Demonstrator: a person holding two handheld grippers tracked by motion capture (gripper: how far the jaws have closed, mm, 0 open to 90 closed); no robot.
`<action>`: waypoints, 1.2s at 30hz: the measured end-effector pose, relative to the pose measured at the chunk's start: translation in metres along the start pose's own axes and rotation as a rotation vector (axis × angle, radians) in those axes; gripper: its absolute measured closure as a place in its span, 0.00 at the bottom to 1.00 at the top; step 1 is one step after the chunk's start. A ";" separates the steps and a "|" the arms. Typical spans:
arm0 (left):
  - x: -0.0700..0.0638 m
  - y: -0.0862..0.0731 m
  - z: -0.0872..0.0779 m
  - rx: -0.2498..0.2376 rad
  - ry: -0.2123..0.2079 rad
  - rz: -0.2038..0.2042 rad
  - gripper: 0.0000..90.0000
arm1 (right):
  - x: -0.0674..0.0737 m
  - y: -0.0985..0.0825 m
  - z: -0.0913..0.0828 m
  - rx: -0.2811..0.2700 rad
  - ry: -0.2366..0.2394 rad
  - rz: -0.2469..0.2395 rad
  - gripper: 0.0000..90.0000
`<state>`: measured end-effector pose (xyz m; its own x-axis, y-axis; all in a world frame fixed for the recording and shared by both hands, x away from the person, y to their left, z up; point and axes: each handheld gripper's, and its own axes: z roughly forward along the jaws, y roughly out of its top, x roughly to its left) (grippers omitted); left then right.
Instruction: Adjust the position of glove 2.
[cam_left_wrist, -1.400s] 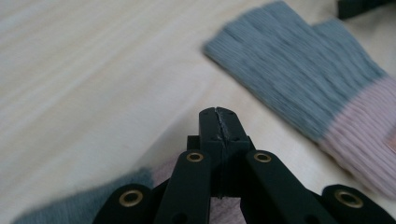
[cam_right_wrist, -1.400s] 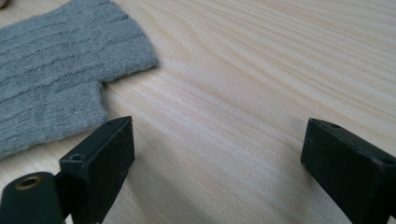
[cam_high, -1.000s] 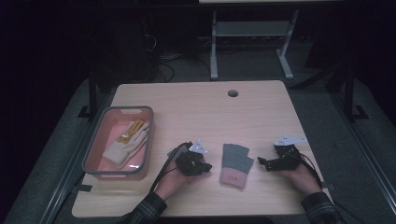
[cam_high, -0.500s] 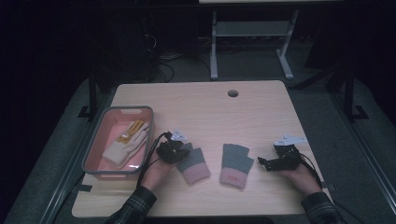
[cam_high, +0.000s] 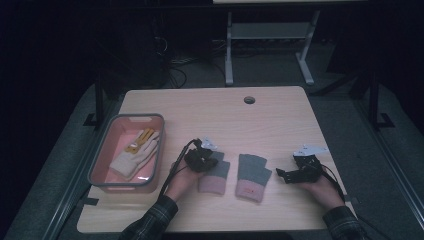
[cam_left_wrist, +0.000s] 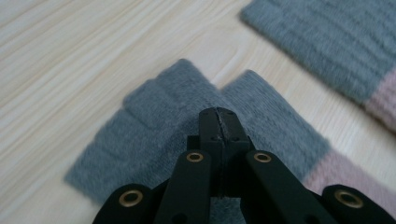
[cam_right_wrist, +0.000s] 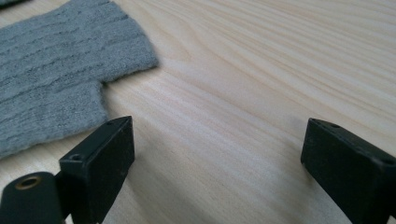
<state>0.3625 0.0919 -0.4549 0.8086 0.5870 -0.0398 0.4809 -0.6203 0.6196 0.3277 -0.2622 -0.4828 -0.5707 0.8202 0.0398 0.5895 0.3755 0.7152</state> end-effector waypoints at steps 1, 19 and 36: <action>0.000 0.000 0.000 0.000 0.000 0.000 1.00 | 0.000 0.000 0.000 0.000 0.000 0.000 0.11; -0.020 -0.007 -0.030 -0.091 -0.068 -0.062 0.56 | 0.000 0.000 0.000 0.000 0.003 0.000 0.11; -0.031 -0.027 -0.018 -0.029 -0.036 0.022 0.71 | 0.014 0.002 -0.013 0.014 0.075 -0.060 0.32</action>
<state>0.3182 0.0997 -0.4560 0.8308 0.5540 -0.0535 0.4531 -0.6173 0.6431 0.3134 -0.2550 -0.4719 -0.6459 0.7617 0.0502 0.5608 0.4289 0.7082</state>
